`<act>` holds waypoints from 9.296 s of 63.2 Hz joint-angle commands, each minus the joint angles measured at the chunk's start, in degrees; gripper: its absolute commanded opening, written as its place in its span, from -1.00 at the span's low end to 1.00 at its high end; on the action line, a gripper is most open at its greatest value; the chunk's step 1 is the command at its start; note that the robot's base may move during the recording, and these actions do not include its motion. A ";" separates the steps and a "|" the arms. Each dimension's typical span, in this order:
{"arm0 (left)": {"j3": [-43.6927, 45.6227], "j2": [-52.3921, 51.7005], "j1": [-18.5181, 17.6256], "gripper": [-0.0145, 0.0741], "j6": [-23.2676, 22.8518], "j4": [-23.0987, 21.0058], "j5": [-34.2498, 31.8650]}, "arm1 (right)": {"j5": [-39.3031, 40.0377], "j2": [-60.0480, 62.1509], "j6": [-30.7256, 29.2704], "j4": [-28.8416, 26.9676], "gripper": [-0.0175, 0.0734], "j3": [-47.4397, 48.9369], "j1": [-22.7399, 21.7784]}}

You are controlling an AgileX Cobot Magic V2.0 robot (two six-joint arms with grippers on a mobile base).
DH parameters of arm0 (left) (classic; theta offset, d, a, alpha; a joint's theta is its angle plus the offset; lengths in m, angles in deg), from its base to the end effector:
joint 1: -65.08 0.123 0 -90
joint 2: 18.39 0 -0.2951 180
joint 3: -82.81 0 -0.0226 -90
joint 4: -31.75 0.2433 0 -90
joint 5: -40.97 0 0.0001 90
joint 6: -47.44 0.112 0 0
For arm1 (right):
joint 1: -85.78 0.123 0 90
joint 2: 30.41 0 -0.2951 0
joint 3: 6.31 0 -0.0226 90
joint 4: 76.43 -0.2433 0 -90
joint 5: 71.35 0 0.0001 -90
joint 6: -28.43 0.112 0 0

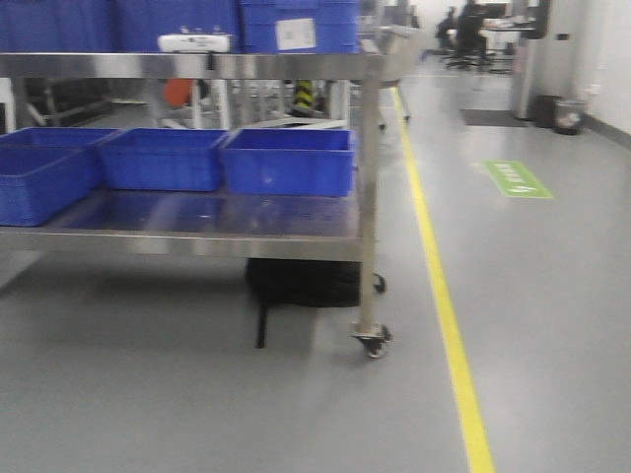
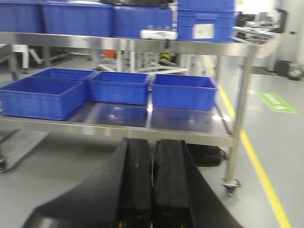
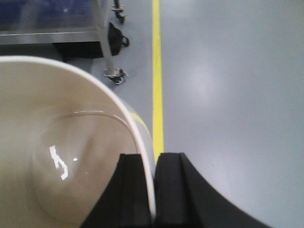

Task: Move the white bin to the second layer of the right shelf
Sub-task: 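Drive down the aisle between blue crate racks holding the bin, then drive toward the window and turn toward the shelf rack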

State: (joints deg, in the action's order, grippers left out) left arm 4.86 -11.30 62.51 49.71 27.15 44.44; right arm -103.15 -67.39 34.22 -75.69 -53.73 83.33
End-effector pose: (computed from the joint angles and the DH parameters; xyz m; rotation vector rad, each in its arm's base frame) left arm 0.0595 -0.0032 0.2058 0.0072 1.5450 -0.0714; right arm 0.1045 -0.0052 0.2972 0.1389 2.0233 0.0230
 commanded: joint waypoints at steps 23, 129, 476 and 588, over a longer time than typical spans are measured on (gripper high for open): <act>-1.56 -0.87 -0.41 -0.48 -0.30 -0.30 -4.77 | 5.44 -0.09 0.27 0.23 -0.49 1.67 0.09; -1.56 -0.87 -0.41 -0.48 -0.30 -0.30 -4.77 | 5.44 -0.09 0.27 0.23 -0.49 1.67 0.09; -1.56 -0.87 -0.41 -0.48 -0.30 -0.30 -4.77 | 5.46 -0.08 0.27 0.23 -0.49 1.67 0.09; -1.56 -0.87 -0.41 -0.48 -0.30 -0.30 -4.77 | 5.46 -0.08 0.27 0.23 -0.49 1.67 0.09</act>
State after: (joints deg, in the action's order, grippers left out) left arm 4.86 -11.30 62.51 49.71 27.15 44.44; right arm -103.15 -67.39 34.22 -75.69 -53.83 83.33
